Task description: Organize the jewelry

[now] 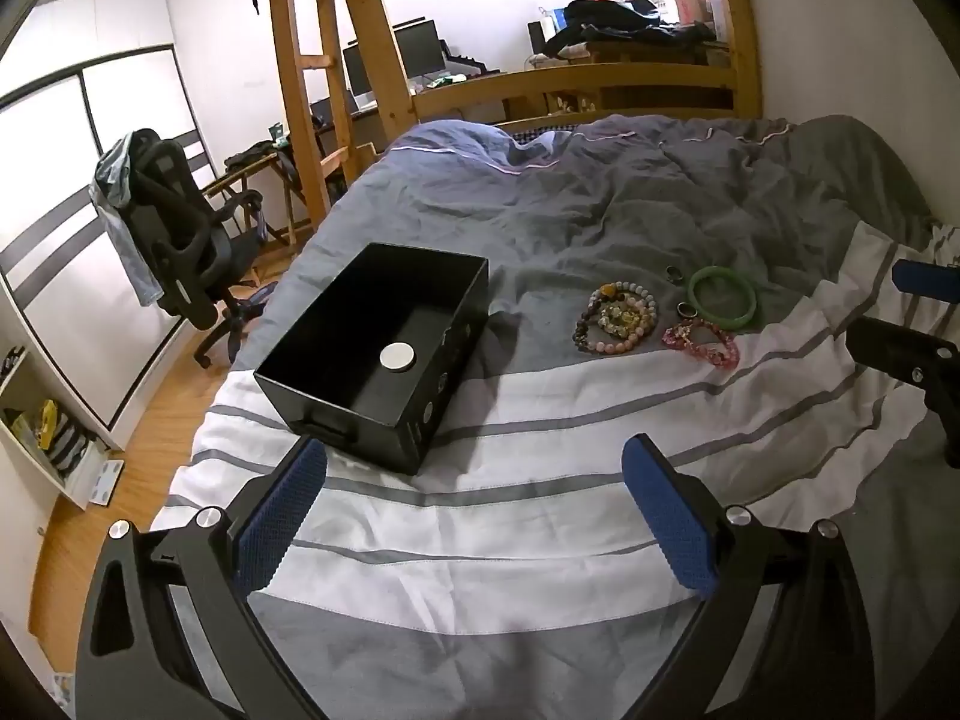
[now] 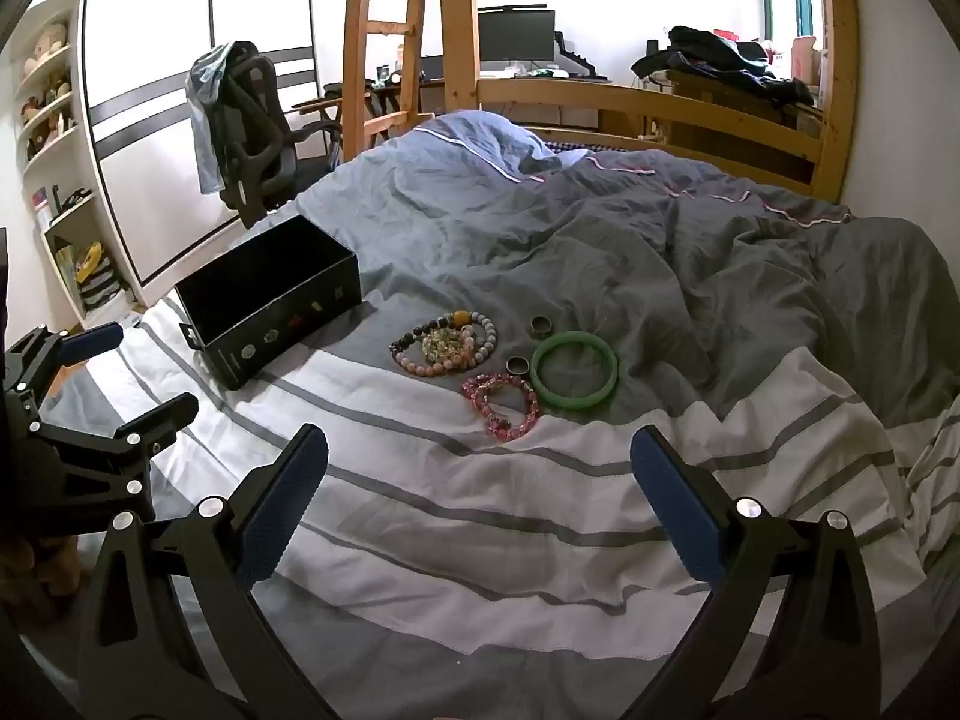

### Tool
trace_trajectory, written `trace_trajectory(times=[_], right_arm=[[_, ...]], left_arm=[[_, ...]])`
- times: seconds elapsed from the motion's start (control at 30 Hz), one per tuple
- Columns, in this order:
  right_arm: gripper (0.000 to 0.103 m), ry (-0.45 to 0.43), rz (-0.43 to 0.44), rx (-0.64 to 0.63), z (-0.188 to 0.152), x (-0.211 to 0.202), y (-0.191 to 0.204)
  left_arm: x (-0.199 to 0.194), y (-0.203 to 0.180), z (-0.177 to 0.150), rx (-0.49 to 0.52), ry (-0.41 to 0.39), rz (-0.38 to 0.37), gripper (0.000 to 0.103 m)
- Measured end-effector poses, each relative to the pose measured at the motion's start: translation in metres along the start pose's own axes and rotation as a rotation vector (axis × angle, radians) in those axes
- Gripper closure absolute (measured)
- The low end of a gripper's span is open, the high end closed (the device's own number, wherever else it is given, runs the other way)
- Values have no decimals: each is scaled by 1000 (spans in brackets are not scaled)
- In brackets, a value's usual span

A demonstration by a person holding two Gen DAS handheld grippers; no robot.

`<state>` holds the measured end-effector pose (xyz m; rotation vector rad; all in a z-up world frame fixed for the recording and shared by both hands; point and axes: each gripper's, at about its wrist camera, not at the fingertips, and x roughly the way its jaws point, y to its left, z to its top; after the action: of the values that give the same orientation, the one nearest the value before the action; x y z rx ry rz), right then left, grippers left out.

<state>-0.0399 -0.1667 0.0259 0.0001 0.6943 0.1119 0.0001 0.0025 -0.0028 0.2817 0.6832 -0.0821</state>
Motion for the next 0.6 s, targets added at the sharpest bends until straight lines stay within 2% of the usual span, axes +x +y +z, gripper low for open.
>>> trace_trajectory(times=[0.6], right_arm=[[3, 5, -3, -3, -1, 1, 2]], left_arm=[[0, -1, -1, 5, 3, 3, 6]])
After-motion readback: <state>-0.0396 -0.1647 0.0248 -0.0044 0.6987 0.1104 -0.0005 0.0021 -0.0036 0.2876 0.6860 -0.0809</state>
